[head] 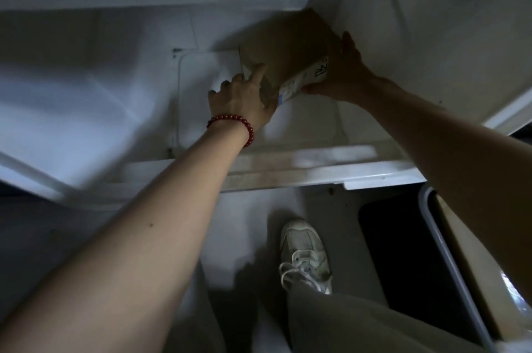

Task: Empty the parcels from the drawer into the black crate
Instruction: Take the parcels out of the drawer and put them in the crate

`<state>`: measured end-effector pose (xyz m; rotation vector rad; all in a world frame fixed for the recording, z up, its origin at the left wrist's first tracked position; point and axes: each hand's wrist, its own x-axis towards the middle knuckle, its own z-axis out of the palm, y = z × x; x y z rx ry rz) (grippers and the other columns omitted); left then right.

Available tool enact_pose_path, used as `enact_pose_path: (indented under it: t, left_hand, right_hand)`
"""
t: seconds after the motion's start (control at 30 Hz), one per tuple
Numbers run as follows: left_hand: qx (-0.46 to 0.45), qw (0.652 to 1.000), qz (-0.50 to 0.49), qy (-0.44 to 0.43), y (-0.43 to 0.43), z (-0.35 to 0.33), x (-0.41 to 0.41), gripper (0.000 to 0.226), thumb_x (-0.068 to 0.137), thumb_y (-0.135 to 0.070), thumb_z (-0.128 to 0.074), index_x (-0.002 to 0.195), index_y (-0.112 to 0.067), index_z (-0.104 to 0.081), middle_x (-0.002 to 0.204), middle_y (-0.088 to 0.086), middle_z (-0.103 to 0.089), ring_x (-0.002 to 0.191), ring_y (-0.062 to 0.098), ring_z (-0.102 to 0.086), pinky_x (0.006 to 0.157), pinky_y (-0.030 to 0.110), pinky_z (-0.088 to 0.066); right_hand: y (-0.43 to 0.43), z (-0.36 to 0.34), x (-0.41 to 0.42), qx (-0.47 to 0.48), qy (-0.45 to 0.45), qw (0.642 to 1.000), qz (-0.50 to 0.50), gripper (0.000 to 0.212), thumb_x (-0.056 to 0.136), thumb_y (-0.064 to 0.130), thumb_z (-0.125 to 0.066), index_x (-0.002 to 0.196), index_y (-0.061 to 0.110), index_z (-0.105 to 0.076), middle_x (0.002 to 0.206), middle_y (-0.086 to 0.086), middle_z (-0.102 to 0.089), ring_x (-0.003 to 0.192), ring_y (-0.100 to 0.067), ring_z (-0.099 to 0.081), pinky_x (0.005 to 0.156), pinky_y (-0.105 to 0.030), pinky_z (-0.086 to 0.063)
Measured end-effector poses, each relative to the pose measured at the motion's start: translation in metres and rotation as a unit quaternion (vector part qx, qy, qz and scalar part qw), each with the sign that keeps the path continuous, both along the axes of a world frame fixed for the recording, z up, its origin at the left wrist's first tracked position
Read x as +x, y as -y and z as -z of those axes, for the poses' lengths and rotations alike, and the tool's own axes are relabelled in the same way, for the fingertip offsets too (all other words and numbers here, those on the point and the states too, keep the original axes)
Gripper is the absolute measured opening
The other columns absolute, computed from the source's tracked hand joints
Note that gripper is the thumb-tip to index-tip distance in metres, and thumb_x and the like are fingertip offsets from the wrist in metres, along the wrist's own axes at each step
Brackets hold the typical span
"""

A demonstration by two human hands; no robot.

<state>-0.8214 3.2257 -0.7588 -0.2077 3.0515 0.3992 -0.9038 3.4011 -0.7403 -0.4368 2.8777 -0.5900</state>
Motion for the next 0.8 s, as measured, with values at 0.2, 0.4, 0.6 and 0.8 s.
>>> enact_pose_path:
  t: [0.2, 0.4, 0.6, 0.8]
  left_hand:
    - [0.092, 0.996, -0.005, -0.014, 0.002, 0.004, -0.012, 0.066, 0.087, -0.053, -0.057, 0.142, -0.031, -0.028, 0.136, 0.007, -0.05, 0.116, 0.032, -0.052, 0.089, 0.043, -0.045]
    - [0.215, 0.974, -0.059, -0.043, 0.011, 0.013, -0.012, 0.077, 0.078, -0.039, -0.075, 0.138, -0.021, -0.03, 0.137, 0.01, -0.045, 0.116, 0.028, -0.052, 0.081, 0.026, -0.037]
    - [0.196, 0.978, -0.046, -0.059, 0.029, 0.005, 0.008, 0.079, 0.072, -0.043, -0.078, 0.134, -0.023, -0.034, 0.131, 0.01, -0.051, 0.112, 0.028, -0.054, 0.082, 0.026, -0.038]
    - [0.236, 0.965, -0.027, -0.107, 0.035, -0.033, 0.04, 0.083, 0.066, -0.041, -0.082, 0.132, -0.022, -0.037, 0.133, 0.006, -0.049, 0.116, 0.024, -0.051, 0.091, 0.028, -0.042]
  right_hand:
    - [0.007, -0.001, -0.019, 0.039, 0.012, 0.999, 0.011, 0.119, 0.074, 0.038, -0.081, 0.152, 0.003, 0.002, 0.157, -0.021, -0.012, 0.145, -0.039, -0.012, 0.118, -0.041, -0.014]
    - [0.014, -0.002, -0.007, 0.101, 0.055, 0.992, 0.056, 0.102, 0.076, 0.042, -0.078, 0.146, -0.006, -0.021, 0.148, -0.027, -0.025, 0.138, -0.044, -0.019, 0.114, -0.045, -0.018]
    - [0.011, 0.006, 0.038, -0.074, 0.093, 0.984, 0.133, 0.094, 0.07, 0.03, -0.085, 0.135, -0.005, -0.029, 0.137, -0.021, -0.043, 0.127, -0.033, -0.045, 0.098, -0.032, -0.04]
    - [0.008, -0.022, 0.086, -0.179, 0.066, 0.968, 0.16, 0.085, 0.072, 0.026, -0.084, 0.133, 0.0, -0.031, 0.134, -0.016, -0.045, 0.119, -0.032, -0.051, 0.095, -0.034, -0.045]
